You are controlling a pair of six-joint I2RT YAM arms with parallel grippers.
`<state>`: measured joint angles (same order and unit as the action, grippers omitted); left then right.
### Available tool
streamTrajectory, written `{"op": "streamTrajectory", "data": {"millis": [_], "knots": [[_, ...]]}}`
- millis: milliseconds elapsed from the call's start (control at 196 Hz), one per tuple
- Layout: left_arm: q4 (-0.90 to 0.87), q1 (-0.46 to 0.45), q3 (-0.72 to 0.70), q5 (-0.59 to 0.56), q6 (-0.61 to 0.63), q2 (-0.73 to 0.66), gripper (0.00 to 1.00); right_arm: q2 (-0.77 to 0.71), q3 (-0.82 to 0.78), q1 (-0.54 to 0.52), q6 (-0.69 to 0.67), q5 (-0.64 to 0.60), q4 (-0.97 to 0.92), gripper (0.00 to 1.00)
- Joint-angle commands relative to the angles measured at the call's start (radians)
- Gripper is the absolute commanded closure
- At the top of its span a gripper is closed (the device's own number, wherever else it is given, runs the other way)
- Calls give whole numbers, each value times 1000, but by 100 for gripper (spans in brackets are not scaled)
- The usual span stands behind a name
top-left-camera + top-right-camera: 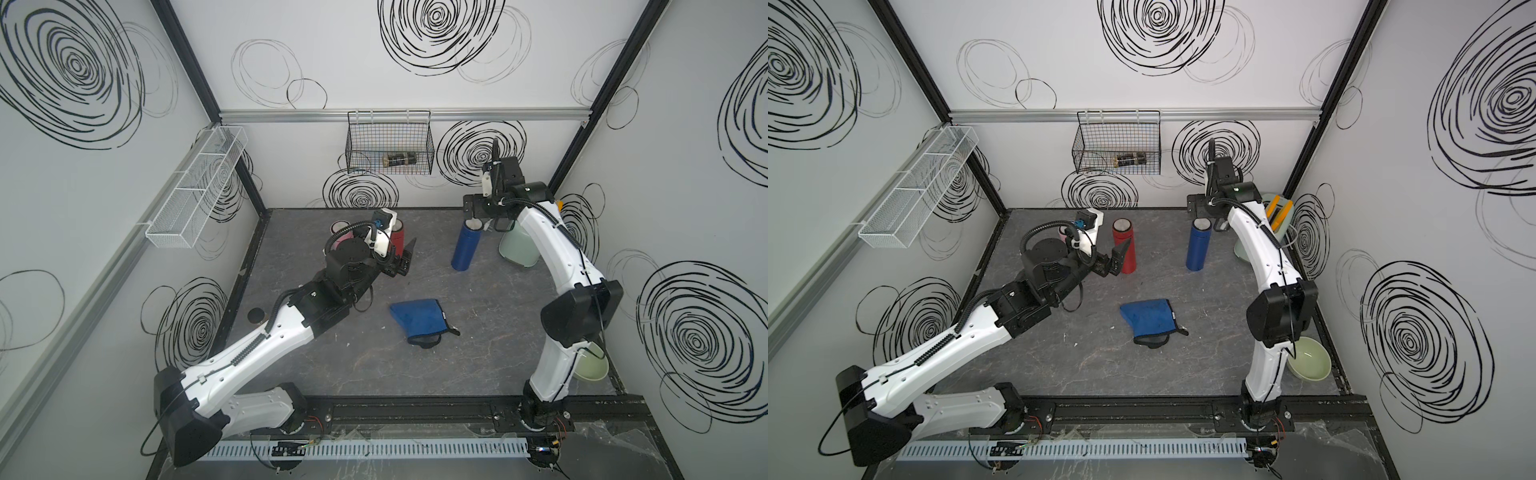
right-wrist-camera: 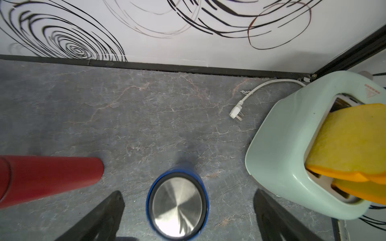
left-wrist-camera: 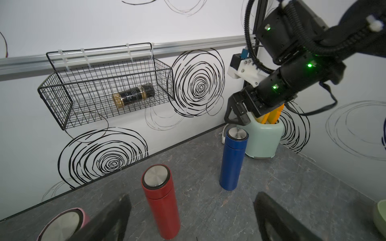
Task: Wipe the surface of the thermos
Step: Pick up the thermos from the center of the board.
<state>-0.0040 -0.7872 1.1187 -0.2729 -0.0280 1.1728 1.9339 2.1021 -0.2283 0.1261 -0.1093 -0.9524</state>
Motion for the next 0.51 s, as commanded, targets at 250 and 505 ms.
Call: {"op": "streamTrajectory", "data": {"millis": [250, 505], "knots": [[-226, -44, 80, 50, -58, 20, 4, 143, 166, -6, -28, 12, -239, 1], [-262, -53, 66, 94, -61, 59, 4, 157, 167, -6, -30, 0, -296, 7]]}}
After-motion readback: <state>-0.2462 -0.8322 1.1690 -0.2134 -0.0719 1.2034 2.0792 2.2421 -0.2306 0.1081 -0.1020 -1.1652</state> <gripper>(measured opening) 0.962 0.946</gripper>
